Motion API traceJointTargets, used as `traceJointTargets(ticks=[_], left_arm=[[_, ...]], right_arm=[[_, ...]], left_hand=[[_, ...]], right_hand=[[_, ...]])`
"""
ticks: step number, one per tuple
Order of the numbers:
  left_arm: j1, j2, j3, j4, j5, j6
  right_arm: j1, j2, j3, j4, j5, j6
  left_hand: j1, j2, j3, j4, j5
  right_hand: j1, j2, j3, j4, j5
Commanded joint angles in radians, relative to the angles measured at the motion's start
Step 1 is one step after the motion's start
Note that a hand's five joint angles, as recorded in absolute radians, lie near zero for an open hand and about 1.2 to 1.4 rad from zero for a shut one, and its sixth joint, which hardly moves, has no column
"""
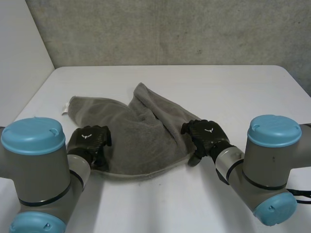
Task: Fold the towel.
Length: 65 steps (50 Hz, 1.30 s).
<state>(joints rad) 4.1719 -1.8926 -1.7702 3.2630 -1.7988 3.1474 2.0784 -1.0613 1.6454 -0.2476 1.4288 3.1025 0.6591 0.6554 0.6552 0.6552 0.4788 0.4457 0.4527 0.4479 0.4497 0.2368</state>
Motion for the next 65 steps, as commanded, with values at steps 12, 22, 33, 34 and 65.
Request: traceJointTargets(ticks=[12,22,33,34,65], left_arm=[[0.106,0.095,-0.133,0.007,0.139,0.0],[0.182,0.112,-0.173,0.007,0.28,0.0],[0.264,0.112,-0.224,0.026,0.466,0.0],[0.272,0.112,-0.227,0.036,0.486,0.0],[0.252,-0.005,-0.202,0.261,0.487,-0.001]], right_arm=[[0.054,0.018,0.044,-0.071,-0.013,-0.057],[0.075,0.078,0.031,-0.13,-0.01,-0.156],[0.069,0.034,0.007,-0.173,-0.002,-0.154],[0.069,0.034,0.007,-0.173,-0.002,-0.154],[0.048,-0.272,0.09,-0.075,0.096,-0.053]], left_hand=[[-0.123,-0.119,-0.119,-0.119,-0.117],[-0.29,-0.286,-0.286,-0.286,-0.284],[-0.454,-0.451,-0.45,-0.451,-0.449],[-0.454,-0.451,-0.45,-0.451,-0.449],[0.13,0.134,0.134,0.134,0.136]], right_hand=[[0.106,0.099,0.103,0.102,0.14],[0.431,0.424,0.429,0.427,0.465],[0.951,0.944,0.948,0.947,0.985],[0.951,0.944,0.948,0.947,0.985],[0.951,0.944,0.948,0.947,0.985]])
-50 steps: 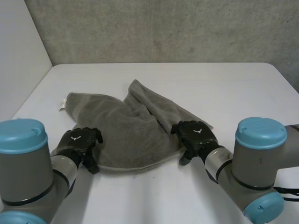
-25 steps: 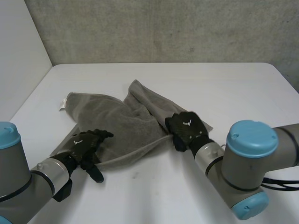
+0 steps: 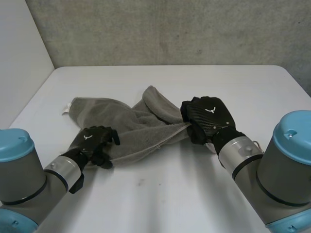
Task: Fold the towel.
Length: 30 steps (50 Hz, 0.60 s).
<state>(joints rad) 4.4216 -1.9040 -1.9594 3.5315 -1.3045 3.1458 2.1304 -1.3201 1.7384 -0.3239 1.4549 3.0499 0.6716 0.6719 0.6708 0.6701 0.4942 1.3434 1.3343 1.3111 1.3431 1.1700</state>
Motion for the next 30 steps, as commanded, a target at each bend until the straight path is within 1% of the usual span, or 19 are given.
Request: traceJointTargets(ticks=[1,6,14,16,17,19,23,25,27,28,30], left_arm=[[0.002,0.006,-0.013,-0.008,-0.007,0.0],[0.013,0.029,-0.042,-0.014,-0.016,0.0],[0.03,0.158,-0.127,-0.017,-0.027,0.005],[0.045,0.233,-0.159,-0.028,-0.025,0.003],[0.045,0.233,-0.159,-0.028,-0.025,0.003],[0.071,0.295,-0.194,-0.045,-0.024,0.005],[0.093,0.319,-0.216,-0.071,-0.022,0.017],[0.102,0.318,-0.222,-0.077,-0.022,0.034],[0.117,0.301,-0.233,-0.077,-0.024,0.095],[0.117,0.301,-0.233,-0.077,-0.024,0.095],[0.133,0.24,-0.231,-0.074,-0.025,0.169]], right_arm=[[-0.007,-0.013,-0.004,0.002,0.08,0.0],[-0.009,-0.011,-0.002,0.002,0.087,-0.002],[-0.007,0.005,0.001,-0.003,0.085,-0.005],[-0.007,0.016,0.001,-0.004,0.085,-0.005],[-0.009,0.027,0.001,-0.004,0.087,-0.006],[-0.009,0.033,0.001,-0.006,0.087,-0.006],[-0.007,0.038,0.001,-0.007,0.087,-0.01],[-0.007,0.039,0.001,-0.007,0.087,-0.01],[-0.007,0.039,0.001,-0.009,0.087,-0.011],[-0.007,0.041,0.001,-0.009,0.087,-0.011],[-0.006,0.042,0.001,-0.009,0.087,-0.011]], left_hand=[[0.117,0.117,0.118,0.119,0.12],[0.106,0.105,0.106,0.107,0.108],[0.103,0.102,0.103,0.104,0.106],[0.106,0.105,0.106,0.107,0.108],[0.106,0.105,0.106,0.107,0.108],[0.106,0.105,0.106,0.107,0.108],[0.109,0.108,0.109,0.11,0.111],[0.109,0.108,0.109,0.11,0.111],[0.106,0.105,0.106,0.107,0.109],[0.106,0.105,0.106,0.107,0.108],[0.1,0.099,0.101,0.101,0.103]], right_hand=[[0.053,0.062,0.085,0.053,0.052],[0.053,0.062,0.085,0.053,0.052],[0.053,0.062,0.085,0.053,0.052],[0.053,0.062,0.085,0.053,0.052],[0.053,0.062,0.085,0.053,0.052],[0.053,0.062,0.085,0.053,0.052],[0.053,0.062,0.085,0.053,0.052],[0.053,0.062,0.085,0.053,0.052],[0.053,0.062,0.085,0.053,0.052],[0.053,0.062,0.085,0.053,0.052],[0.053,0.062,0.085,0.053,0.052]])
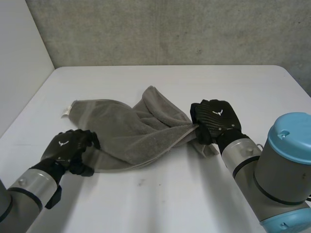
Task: Fold the towel.
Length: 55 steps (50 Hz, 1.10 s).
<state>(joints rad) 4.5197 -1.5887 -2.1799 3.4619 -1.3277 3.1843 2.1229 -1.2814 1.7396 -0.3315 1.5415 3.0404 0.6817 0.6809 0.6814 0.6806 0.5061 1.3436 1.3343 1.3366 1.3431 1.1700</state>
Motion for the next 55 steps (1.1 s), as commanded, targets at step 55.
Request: traceJointTargets(ticks=[55], left_arm=[[0.013,-0.458,0.335,-0.001,-0.035,0.246]], right_arm=[[0.003,0.083,0.005,-0.026,-0.008,-0.032]], left_hand=[[0.201,0.202,0.201,0.202,0.202]], right_hand=[[0.053,0.062,0.06,0.053,0.052]])
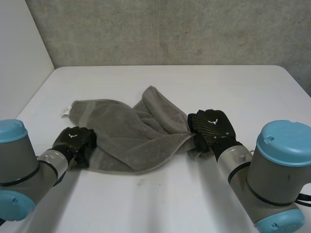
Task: Fold the towel.
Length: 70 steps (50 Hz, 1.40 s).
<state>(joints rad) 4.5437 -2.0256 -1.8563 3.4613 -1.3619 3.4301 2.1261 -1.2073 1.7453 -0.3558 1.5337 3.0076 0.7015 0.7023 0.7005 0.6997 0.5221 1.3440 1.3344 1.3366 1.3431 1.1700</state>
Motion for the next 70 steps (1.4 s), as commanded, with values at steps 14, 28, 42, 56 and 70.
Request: traceJointTargets(ticks=[14,28,42,56,70], left_arm=[[-0.034,0.05,-0.001,-0.008,-0.037,-0.008],[-0.083,0.353,-0.072,-0.013,-0.091,-0.012],[-0.068,0.639,0.15,-0.219,-0.091,-0.135],[-0.064,0.63,0.608,-0.604,-0.089,-0.342],[-0.095,0.145,0.623,-0.617,-0.098,-0.344]], right_arm=[[0.0,0.018,-0.006,-0.002,0.0,-0.019],[-0.023,-0.035,-0.038,0.027,0.0,-0.013],[-0.147,-0.36,-0.244,0.357,-0.055,-0.056],[-0.199,-0.39,-0.759,0.862,-0.086,-0.24],[-0.16,0.041,-0.796,0.899,-0.064,-0.366]], left_hand=[[0.695,0.694,0.696,0.697,0.7],[0.695,0.694,0.696,0.697,0.7],[0.695,0.694,0.696,0.697,0.7],[0.695,0.694,0.696,0.697,0.7],[0.695,0.694,0.696,0.697,0.7]], right_hand=[[0.052,0.062,0.06,0.053,0.052],[0.052,0.062,0.06,0.053,0.052],[0.052,0.062,0.06,0.053,0.052],[0.052,0.062,0.06,0.053,0.052],[0.052,0.062,0.06,0.053,0.052]])
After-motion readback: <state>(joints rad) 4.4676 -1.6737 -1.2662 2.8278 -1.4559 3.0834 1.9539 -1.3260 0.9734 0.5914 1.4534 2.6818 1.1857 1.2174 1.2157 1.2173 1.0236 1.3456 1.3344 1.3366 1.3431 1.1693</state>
